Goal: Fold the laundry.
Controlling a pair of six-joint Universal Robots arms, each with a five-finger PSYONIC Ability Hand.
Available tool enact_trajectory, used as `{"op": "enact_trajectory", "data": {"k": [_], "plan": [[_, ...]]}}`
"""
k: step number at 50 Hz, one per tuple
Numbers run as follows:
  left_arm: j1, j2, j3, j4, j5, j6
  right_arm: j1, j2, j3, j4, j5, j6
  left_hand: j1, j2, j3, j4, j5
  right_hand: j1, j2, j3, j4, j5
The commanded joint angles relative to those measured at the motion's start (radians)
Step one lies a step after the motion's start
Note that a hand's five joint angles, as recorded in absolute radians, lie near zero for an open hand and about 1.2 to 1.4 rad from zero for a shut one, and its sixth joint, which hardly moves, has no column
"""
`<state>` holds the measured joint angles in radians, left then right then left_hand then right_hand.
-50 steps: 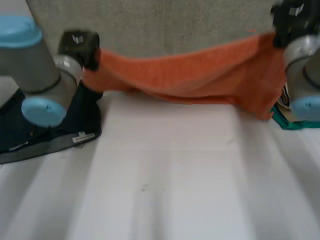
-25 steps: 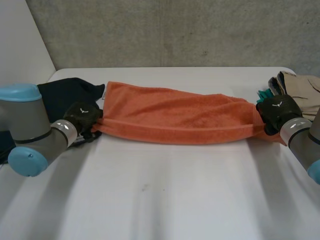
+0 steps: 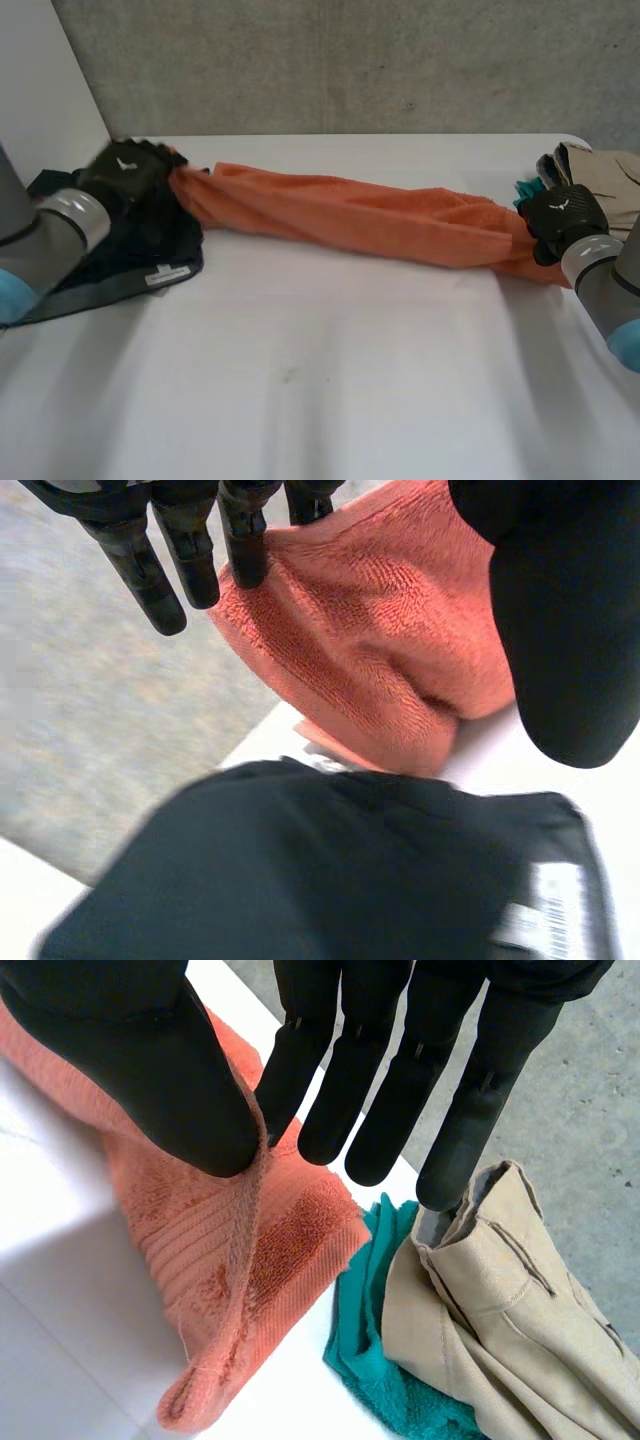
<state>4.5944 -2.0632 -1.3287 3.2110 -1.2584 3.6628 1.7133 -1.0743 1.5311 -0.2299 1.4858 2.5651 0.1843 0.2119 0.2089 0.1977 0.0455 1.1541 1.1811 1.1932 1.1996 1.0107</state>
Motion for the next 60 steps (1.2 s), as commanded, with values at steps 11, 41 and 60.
{"op": "enact_trajectory", "data": {"k": [11,41,60], "plan": [[0.176,-0.274,0.224,-0.157,0.008,0.223,0.003,0.008,0.006,-0.012,0.008,-0.011,-0.01,-0.037,-0.034,-0.023,-0.045,0.242,0.215,0.203,0.197,0.211],[0.212,-0.448,0.641,0.015,-0.363,0.148,0.035,0.001,0.024,-0.028,0.028,-0.02,1.212,1.184,1.187,1.199,1.176,0.242,0.215,0.203,0.197,0.211],[0.133,-0.313,0.399,-0.097,-0.222,0.227,0.048,-0.134,0.02,-0.006,0.008,-0.011,0.076,0.049,0.051,0.063,0.04,0.242,0.215,0.203,0.197,0.211]]}}
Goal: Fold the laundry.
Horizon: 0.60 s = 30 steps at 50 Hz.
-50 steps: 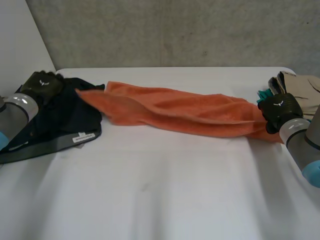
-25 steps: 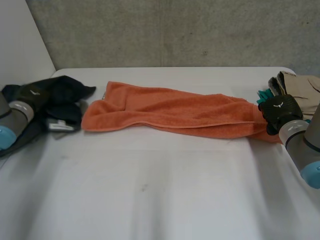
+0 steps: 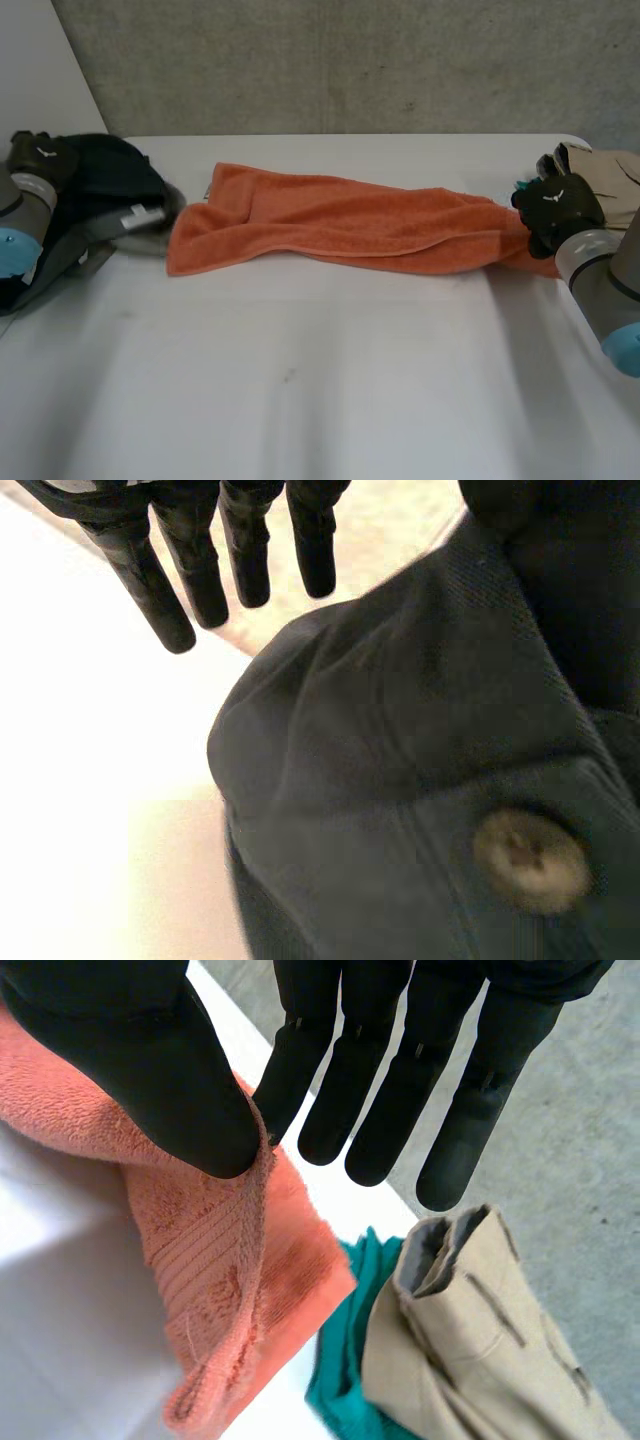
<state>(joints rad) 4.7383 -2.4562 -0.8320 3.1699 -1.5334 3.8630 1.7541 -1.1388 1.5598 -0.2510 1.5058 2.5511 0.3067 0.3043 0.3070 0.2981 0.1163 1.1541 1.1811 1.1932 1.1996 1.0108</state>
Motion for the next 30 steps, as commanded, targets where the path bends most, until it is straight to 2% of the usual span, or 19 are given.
{"op": "enact_trajectory", "data": {"k": [1,5,9,13,18,25,30], "plan": [[-0.014,0.095,-0.113,-0.064,0.061,0.026,0.01,-0.081,-0.01,0.018,-0.013,0.003,-0.049,-0.047,-0.05,-0.041,-0.033,0.242,0.215,0.203,0.197,0.211],[-0.03,0.19,-0.194,-0.085,0.11,0.003,0.027,-0.137,-0.035,0.038,-0.019,0.008,-0.132,-0.13,-0.133,-0.124,-0.116,0.242,0.215,0.203,0.197,0.211],[-0.075,0.299,-0.317,-0.09,0.176,-0.074,0.053,-0.19,-0.076,0.07,-0.019,0.018,-0.132,-0.13,-0.133,-0.124,-0.116,0.242,0.215,0.203,0.197,0.211],[-0.133,0.332,-0.396,-0.076,0.205,-0.149,0.067,-0.214,-0.112,0.099,-0.018,0.026,-0.132,-0.13,-0.133,-0.124,-0.116,0.242,0.215,0.203,0.197,0.211],[-0.21,0.295,-0.443,-0.059,0.199,-0.191,0.07,-0.22,-0.148,0.127,-0.015,0.04,-0.1,-0.097,-0.1,-0.091,-0.084,0.242,0.215,0.203,0.197,0.211],[-0.27,0.194,-0.398,-0.071,0.185,-0.177,0.077,-0.222,-0.234,0.165,-0.01,0.095,0.276,0.279,0.276,0.285,0.292,0.242,0.215,0.203,0.197,0.211],[-0.273,0.155,-0.354,-0.108,0.174,-0.178,0.11,-0.22,-0.3,0.2,-0.004,0.135,0.236,0.238,0.235,0.244,0.252,0.242,0.215,0.203,0.197,0.211]]}}
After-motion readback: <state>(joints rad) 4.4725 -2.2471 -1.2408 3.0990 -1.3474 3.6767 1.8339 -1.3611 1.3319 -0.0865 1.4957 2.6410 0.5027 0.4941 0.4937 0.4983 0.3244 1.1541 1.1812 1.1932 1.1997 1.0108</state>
